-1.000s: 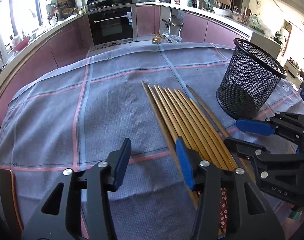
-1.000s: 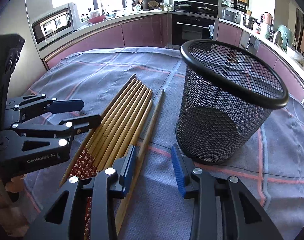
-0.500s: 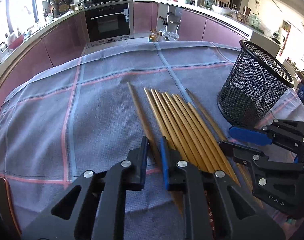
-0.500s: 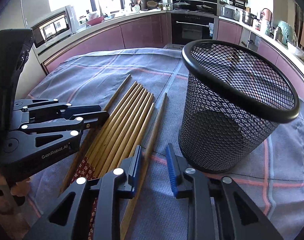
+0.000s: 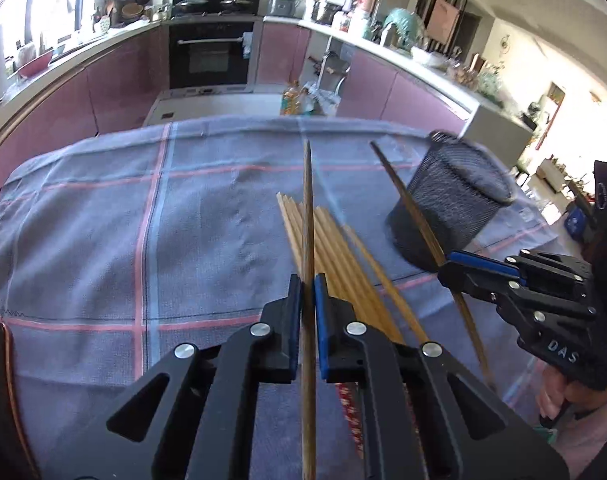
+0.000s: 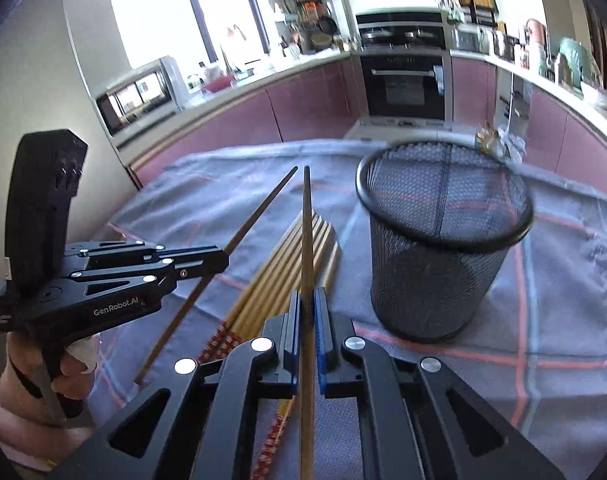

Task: Organize utensils
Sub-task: 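Lift the chopstick with the right gripper and drop it into the mesh cup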

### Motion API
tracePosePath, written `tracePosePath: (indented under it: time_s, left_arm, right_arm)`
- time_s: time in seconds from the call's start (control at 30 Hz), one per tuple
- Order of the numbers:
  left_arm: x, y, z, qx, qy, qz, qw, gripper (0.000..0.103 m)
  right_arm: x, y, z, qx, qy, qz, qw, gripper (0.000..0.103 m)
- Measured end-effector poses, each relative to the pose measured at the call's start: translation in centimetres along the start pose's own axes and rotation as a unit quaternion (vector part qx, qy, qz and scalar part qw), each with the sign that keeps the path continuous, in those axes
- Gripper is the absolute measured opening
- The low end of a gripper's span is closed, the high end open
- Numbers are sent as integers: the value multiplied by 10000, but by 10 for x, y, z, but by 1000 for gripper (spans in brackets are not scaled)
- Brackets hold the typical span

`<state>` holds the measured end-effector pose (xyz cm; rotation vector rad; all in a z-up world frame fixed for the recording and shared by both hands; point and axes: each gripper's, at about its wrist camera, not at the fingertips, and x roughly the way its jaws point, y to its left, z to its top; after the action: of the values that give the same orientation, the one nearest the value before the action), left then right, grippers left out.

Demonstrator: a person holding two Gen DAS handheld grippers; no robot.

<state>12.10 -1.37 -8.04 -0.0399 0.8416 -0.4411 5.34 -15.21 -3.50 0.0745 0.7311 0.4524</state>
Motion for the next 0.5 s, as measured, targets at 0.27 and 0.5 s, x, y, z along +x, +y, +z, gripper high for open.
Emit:
tracePosePath:
  time_s: [0.27,0.5]
  left_arm:
    - [-73,-28,29,242,-754,-809,9936,7]
    - [-122,-52,58,362,-1307,-1246,9829,7]
  right_arm:
    - [-50,-10,23,-58,-789,244,9966,6]
    - [-79,-16,45,-156,-1321,331,9906,6]
